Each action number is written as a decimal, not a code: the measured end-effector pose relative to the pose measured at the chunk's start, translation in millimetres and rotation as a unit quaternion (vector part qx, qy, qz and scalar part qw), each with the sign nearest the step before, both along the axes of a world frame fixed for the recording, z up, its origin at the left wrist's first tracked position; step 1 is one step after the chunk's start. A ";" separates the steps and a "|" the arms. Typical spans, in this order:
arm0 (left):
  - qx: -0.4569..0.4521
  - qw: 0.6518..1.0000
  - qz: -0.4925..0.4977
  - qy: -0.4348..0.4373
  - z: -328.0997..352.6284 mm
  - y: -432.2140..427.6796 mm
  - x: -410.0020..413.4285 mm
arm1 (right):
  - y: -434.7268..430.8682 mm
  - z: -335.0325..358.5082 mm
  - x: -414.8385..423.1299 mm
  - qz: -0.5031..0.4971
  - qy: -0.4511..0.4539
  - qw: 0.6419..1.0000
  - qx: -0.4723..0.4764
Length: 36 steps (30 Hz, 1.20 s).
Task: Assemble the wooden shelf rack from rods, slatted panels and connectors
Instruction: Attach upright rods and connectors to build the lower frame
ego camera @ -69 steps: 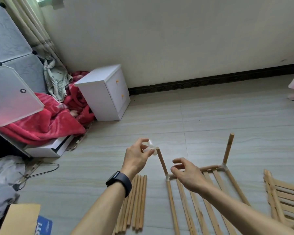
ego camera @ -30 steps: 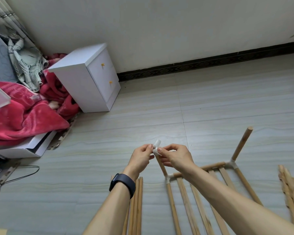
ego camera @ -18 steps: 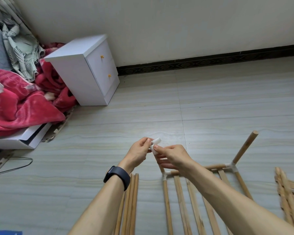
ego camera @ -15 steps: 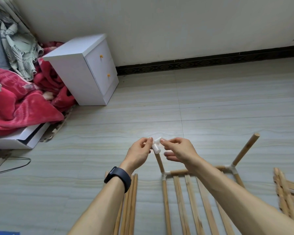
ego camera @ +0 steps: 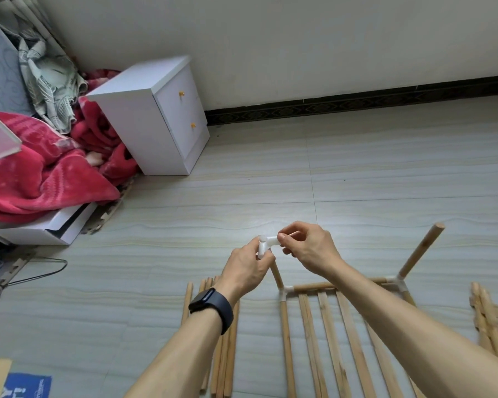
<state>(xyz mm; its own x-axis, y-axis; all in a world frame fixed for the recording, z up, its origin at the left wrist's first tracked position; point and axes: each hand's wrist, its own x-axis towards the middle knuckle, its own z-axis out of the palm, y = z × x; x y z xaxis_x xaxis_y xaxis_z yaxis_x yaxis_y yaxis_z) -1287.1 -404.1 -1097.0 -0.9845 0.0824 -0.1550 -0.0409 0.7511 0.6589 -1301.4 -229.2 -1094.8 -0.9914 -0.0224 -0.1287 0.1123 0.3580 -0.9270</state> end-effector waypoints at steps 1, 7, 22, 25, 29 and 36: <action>0.002 1.000 -0.003 -0.002 0.0 0.4 -0.3 | -0.7 -0.5 0.4 -0.007 0.007 1.000 0.005; 0.067 0.998 -0.003 -0.010 -3.8 -1.2 19.8 | -0.1 -0.7 0.8 -0.021 0.001 0.999 -0.032; -0.195 0.906 0.244 -0.288 -155.9 -135.6 227.4 | -9.4 -181.9 170.2 0.434 -0.143 0.795 0.398; -0.197 0.894 0.241 -0.321 -166.7 -145.2 247.2 | -5.9 -188.5 181.3 0.444 -0.140 0.777 0.424; -0.233 0.910 0.204 -0.275 -176.5 -153.6 258.0 | -6.9 -186.4 180.7 0.449 -0.142 0.769 0.433; -0.270 0.935 0.070 -0.219 -179.8 -148.9 267.3 | -13.4 -176.1 180.1 0.452 -0.153 0.756 0.449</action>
<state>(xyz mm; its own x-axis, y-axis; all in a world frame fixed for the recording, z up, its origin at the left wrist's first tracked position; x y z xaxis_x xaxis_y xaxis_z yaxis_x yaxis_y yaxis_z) -1019.8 -553.0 -1276.8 -0.8117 -0.2486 -0.5286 -0.3407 0.9366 0.0826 -1121.2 -242.6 -1270.9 -0.5447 -0.4400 -0.7140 -0.3934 0.8859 -0.2457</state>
